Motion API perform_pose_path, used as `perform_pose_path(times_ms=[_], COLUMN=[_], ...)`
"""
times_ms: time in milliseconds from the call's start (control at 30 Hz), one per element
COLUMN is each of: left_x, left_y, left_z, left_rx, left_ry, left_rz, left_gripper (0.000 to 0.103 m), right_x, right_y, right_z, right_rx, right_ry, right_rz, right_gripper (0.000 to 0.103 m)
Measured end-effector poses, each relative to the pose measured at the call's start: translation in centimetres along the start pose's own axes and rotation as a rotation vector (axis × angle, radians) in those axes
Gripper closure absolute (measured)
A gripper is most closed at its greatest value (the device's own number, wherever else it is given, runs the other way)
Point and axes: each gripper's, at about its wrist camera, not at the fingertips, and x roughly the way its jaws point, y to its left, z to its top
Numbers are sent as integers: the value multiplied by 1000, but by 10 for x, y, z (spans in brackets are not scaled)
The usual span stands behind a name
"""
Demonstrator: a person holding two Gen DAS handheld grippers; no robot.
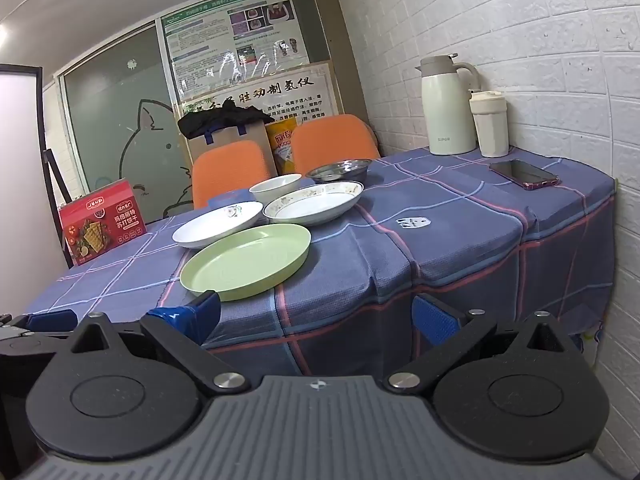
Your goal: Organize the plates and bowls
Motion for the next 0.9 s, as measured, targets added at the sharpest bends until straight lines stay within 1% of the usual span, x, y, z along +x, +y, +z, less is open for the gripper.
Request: perform_pose_path(times_ms=[167, 900], left_x=[-1, 1], left_y=[5, 2], left_z=[-1, -3], left_rx=[-3, 4], left_ry=[-1, 8], left_rz=[-1, -6], left_gripper=[0, 0], right_x=[-1, -1], right_y=[2, 2], right_z=[0, 0], right_rx=[-6, -1], right_ry=[-3, -3], right_rz=[0, 0], right_gripper=[13, 13])
